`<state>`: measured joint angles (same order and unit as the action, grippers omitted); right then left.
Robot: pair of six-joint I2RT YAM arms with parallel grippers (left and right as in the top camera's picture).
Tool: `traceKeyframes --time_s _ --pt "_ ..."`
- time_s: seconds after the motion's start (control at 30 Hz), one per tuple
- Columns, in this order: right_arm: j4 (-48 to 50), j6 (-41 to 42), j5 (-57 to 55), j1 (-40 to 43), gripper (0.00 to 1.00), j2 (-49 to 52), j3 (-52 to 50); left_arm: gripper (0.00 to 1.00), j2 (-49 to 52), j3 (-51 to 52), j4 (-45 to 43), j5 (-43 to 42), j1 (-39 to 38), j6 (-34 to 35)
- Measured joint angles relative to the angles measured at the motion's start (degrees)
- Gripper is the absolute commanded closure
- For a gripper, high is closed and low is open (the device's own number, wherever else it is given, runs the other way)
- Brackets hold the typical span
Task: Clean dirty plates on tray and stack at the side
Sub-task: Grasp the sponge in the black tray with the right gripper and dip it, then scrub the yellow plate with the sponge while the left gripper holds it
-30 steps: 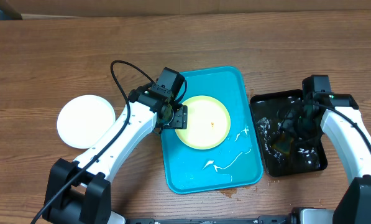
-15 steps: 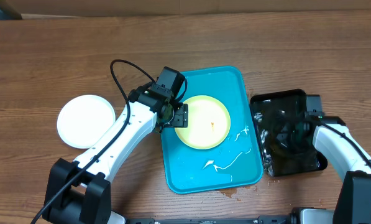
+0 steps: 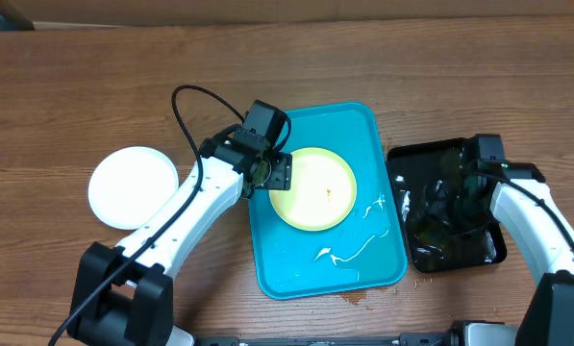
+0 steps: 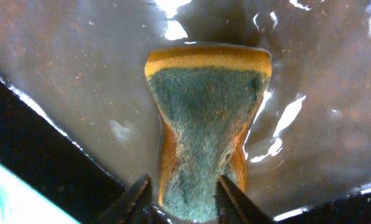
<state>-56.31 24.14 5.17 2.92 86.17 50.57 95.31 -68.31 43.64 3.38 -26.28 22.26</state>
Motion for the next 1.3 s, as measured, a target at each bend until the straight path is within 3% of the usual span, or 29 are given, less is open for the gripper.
traceKeyframes --time_s 0.07,0.33,0.4,0.43,0.47,0.53,0.6,1.0,1.3 --pt "-1.1 -0.2 0.3 0.0 0.53 -0.3 0.4 0.33 2.1 1.8 -3.5 0.7 0.0 0.0" --pt "-0.2 1.4 -0.8 0.0 0.55 -0.3 0.1 0.66 12.0 3.4 -8.2 -2.3 0.0 0.2" --pt "2.3 2.9 -2.4 0.0 0.61 -0.3 -1.2 0.71 12.2 3.2 -8.8 -2.5 0.0 0.0" --pt "3.5 3.5 -3.1 0.0 0.68 -0.3 -2.1 0.73 12.2 3.2 -8.9 -2.7 0.0 0.1" --pt "5.5 4.1 -3.6 0.0 0.83 -0.3 -3.3 0.76 12.3 3.1 -9.0 -2.9 0.0 0.1" --pt "8.3 4.7 -4.5 0.0 0.93 -0.3 -5.3 0.83 12.3 3.1 -9.0 -3.3 0.0 0.0" --pt "9.9 5.6 -4.7 0.0 0.96 -0.3 -6.4 0.94 12.3 3.0 -9.0 -3.6 0.0 0.0" --pt "5.4 6.0 -5.4 0.0 0.96 -0.3 -5.9 0.96 12.3 2.5 -8.0 -7.2 0.1 0.1" --pt "0.6 0.4 -1.4 -1.4 0.96 -4.7 2.9 0.96 12.3 2.5 -6.8 -9.6 0.0 0.1"
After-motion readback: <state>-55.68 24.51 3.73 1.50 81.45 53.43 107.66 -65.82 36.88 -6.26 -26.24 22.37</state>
